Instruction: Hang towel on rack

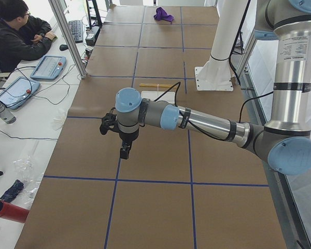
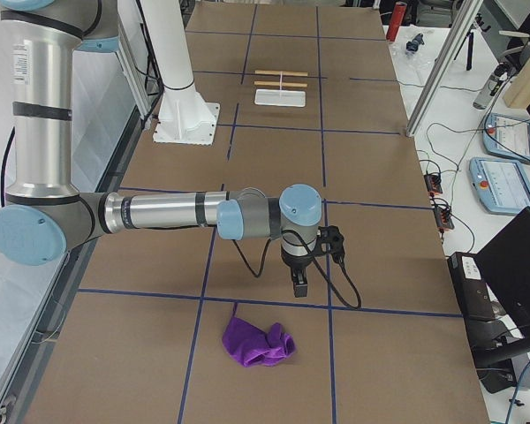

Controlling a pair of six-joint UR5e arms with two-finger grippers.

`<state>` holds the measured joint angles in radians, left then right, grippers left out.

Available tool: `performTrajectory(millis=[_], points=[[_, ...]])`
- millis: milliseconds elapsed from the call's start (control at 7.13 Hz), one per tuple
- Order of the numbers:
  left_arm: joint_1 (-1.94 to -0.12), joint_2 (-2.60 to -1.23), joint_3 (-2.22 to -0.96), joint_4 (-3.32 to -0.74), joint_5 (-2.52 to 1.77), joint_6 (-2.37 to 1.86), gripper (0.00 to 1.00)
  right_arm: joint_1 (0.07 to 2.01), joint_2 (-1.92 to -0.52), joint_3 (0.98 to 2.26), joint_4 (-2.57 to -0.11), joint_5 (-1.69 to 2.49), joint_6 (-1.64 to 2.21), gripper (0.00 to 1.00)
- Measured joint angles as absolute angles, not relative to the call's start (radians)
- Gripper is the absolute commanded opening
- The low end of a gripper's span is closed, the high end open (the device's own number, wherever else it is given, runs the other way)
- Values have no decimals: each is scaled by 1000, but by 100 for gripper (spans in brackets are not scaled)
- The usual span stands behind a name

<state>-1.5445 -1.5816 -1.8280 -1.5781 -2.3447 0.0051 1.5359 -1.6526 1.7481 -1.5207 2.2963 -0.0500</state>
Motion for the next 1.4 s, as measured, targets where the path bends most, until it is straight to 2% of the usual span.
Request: performTrajectory(millis=[280,701,981,1402], points=[[-1543,-1604,-1808,-1732,-2345,3,100,1529,-1671,1715,-1444,2270,-111,100],[-1542,-1613,-1772,-1850,-2347,2,100,1526,-1688,1561,-1324,2247,-334,100],[-1541,-1614,-1774,-1858,-2347,3,100,1526,-1701,1505,-1313,2223,-383,70],[-1541,-1614,-1776,-1860,-2347,3,100,1523,-1702,1453,-1314,2170,-410,69]])
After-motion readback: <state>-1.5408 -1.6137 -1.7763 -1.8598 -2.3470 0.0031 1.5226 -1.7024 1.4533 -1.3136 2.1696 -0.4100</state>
